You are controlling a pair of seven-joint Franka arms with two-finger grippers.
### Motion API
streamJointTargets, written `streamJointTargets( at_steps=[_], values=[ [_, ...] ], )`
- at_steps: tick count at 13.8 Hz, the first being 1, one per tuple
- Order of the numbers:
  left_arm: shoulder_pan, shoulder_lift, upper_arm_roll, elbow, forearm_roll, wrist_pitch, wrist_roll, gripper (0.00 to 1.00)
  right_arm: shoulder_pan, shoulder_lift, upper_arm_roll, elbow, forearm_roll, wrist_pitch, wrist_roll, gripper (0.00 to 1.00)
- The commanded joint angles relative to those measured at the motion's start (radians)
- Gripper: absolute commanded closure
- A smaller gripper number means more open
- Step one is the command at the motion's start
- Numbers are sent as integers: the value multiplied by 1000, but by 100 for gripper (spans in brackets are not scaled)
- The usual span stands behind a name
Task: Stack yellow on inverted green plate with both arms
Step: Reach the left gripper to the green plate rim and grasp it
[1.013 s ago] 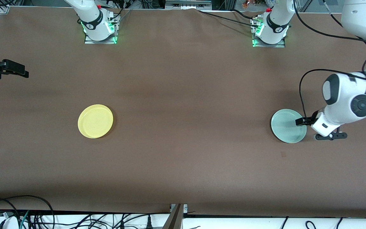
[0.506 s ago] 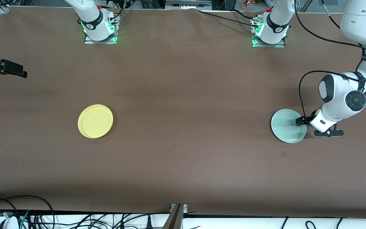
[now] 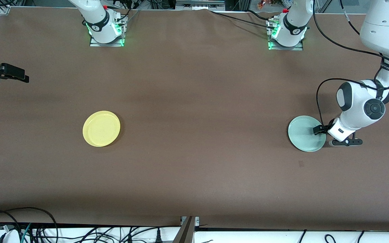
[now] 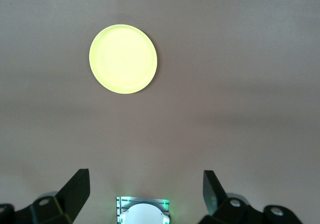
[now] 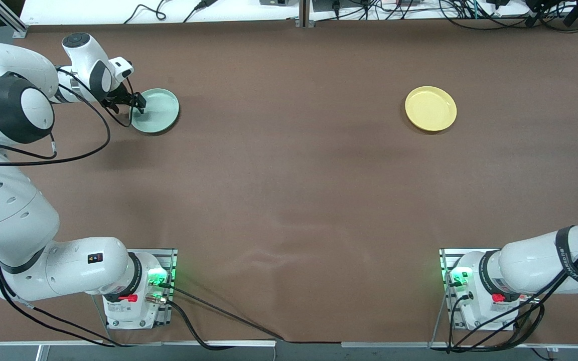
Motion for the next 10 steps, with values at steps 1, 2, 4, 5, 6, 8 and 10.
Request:
streamJointTargets(
  at_steps=[1,2,4,5,6,8,10],
  values=[
    [14,-2,-7,4,19,5,43,37,-12,7,5,21,16,-6,-10,0],
    [17,-2,-7,4,19,3,43,53,-13,8,5,21,16,-6,-10,0],
    [16,-1,-7,4,19,-3,43,80,-13,8,5,21,18,-6,-10,0],
    [16,-1,-7,4,19,-4,40,87,-12,8,5,21,18,-6,-9,0],
    [16,-2,-7,4,19,-6,37,93,-12,8,6,21,19,-6,-6,0],
    [10,-4,-9,4,19,-7,29,100,-9,8,6,21,18,-4,-1,0],
    [4,-13,-13,17,19,-15,26,100,-4,13,9,21,7,-3,2,0]
  ],
)
